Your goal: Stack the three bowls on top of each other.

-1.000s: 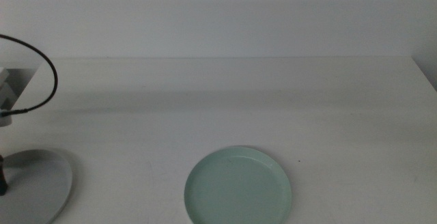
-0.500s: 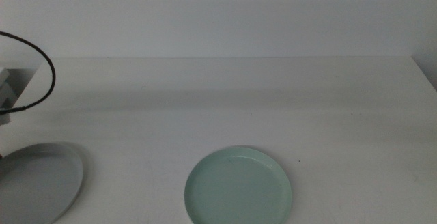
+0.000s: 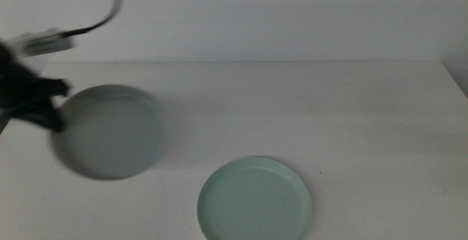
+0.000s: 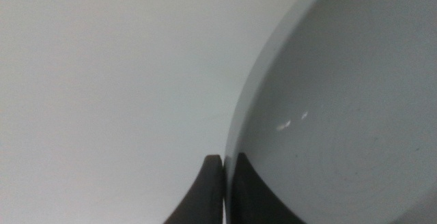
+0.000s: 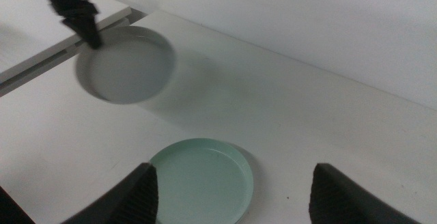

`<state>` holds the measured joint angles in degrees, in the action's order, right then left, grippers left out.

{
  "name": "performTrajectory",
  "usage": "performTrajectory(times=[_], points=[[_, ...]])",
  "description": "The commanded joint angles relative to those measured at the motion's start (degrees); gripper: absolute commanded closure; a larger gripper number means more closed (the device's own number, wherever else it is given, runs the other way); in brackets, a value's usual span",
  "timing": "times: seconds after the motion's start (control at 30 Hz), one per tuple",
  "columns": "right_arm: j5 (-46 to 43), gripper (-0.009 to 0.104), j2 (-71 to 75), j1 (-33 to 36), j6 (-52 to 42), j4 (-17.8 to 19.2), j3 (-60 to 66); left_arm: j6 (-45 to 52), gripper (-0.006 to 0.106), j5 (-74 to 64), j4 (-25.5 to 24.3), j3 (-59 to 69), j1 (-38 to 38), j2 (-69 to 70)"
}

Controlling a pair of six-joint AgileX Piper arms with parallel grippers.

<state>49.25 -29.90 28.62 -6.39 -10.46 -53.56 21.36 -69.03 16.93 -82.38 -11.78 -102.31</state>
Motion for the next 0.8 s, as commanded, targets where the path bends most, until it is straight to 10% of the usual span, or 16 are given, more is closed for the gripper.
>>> performTrajectory(times=[0.0, 0.33, 0.77], points=[[-4.3, 0.036, -0.5, -0.4, -0.5, 0.2, -1.3, -3.4, 0.106, -4.3, 2.5, -3.0, 6.3, 3.1], [-4.3, 0.036, -0.5, -0.4, -0.5, 0.2, -1.3, -8.6, 0.106, -0.9, 2.5, -4.0, 28.4, 2.7], [-4.3, 0.036, -0.5, -0.4, -0.5, 0.2, -1.3, -10.4, 0.106, 3.3, 3.7, -4.0, 36.6, -5.3]])
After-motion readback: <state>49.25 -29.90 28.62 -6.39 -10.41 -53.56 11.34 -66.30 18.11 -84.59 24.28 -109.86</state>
